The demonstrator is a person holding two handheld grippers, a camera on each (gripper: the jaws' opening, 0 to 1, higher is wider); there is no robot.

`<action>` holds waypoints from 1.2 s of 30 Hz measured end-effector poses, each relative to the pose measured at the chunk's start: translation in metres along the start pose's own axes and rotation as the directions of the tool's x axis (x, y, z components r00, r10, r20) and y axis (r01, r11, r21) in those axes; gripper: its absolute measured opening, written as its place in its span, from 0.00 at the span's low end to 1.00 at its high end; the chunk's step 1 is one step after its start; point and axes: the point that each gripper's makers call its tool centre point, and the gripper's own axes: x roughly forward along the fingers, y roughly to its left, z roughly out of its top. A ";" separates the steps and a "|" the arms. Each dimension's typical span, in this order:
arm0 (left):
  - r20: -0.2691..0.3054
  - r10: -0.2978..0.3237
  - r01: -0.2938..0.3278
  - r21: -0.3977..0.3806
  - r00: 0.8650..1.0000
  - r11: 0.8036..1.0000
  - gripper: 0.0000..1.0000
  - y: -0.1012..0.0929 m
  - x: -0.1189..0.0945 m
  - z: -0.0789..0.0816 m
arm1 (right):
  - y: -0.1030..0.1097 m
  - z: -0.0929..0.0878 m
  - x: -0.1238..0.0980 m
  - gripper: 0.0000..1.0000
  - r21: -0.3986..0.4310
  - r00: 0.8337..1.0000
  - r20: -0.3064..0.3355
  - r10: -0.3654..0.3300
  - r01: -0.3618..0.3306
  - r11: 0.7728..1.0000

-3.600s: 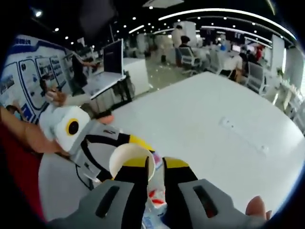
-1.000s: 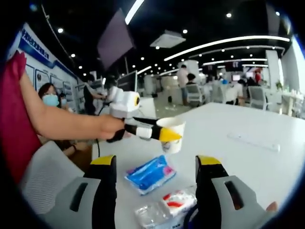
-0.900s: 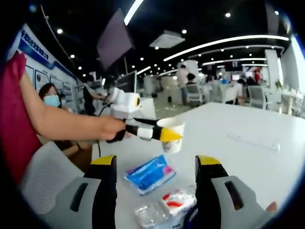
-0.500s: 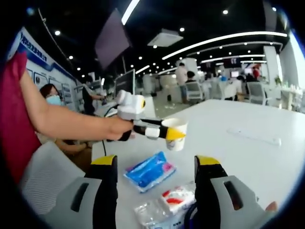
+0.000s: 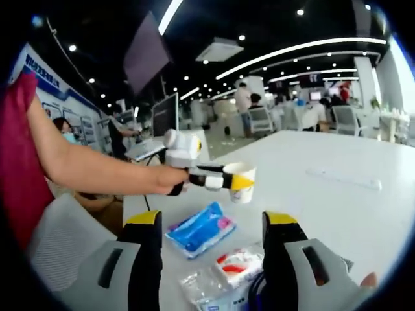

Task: Arrange the tabletop items into an orderly group along one side of the table until the central work area is clear of visible clutter.

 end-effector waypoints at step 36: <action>-0.034 0.052 -0.052 0.012 0.998 0.999 0.47 0.008 0.003 -0.028 | -0.007 -0.003 -0.003 0.59 0.021 1.000 -0.003 -0.018 0.018 1.000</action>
